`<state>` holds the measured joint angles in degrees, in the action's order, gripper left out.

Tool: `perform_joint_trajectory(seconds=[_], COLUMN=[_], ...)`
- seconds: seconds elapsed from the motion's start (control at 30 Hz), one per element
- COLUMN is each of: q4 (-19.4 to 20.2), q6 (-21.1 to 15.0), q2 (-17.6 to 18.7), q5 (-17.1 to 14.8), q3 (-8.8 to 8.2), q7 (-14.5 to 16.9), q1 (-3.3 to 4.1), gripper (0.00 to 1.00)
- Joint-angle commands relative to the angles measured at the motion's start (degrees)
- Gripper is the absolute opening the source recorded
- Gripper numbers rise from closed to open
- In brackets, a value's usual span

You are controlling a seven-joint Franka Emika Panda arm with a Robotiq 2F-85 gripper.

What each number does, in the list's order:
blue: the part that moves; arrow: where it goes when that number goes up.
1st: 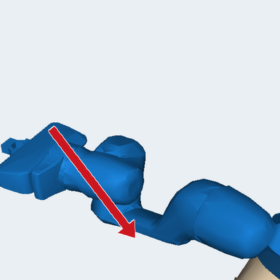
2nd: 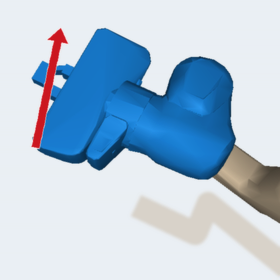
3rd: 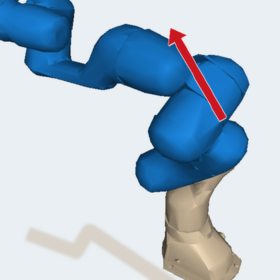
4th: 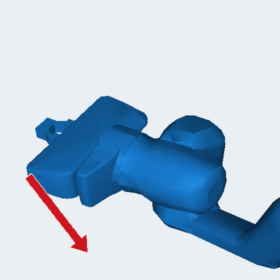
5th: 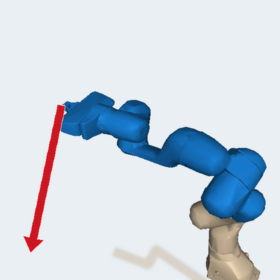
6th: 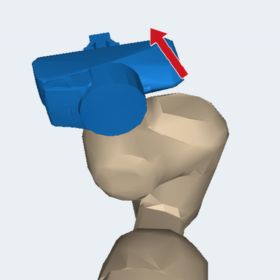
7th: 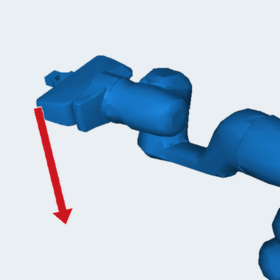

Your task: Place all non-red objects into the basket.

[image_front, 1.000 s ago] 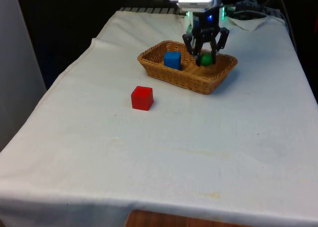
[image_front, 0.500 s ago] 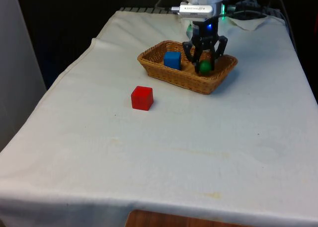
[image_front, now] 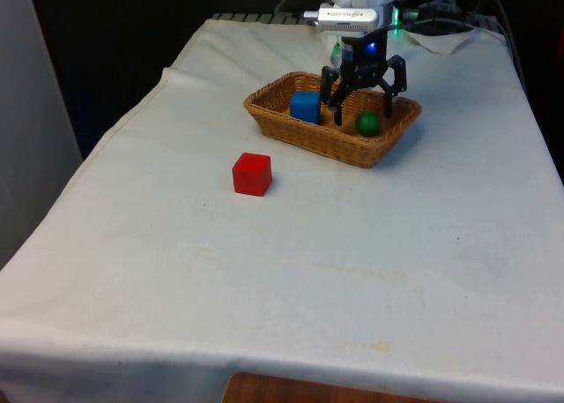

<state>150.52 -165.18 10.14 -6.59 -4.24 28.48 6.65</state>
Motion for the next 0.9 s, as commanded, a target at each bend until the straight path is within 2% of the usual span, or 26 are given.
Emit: perform_joint_trajectory(seconds=[0.0, 0.1, 0.13, 0.17, 0.4, 0.43, 0.6, 0.87], q4=[0.11, 0.23, 0.0, 0.4, 0.74, 0.57, 0.63, 0.0], q6=[0.29, 0.8, 0.0, 1.26, 4.87, 4.7, 7.22, 9.68], q2=[-0.23, -1.03, -0.06, -2.06, -6.59, -6.19, -9.0, -11.34], q5=[-0.06, -0.17, 0.0, -0.29, -0.17, -0.06, -0.17, -0.11], q3=[0.06, 0.06, 0.0, 0.06, -0.46, -0.46, -0.63, -0.63], q7=[0.0, 0.06, 0.0, 0.06, -0.63, -0.46, -1.43, -3.21], q1=[-0.06, -0.11, 0.0, -0.11, -0.17, -0.11, -0.11, -0.06], gripper=[1.0, 1.0, 1.0, 1.0, 1.0, 1.0, 1.0, 1.0])
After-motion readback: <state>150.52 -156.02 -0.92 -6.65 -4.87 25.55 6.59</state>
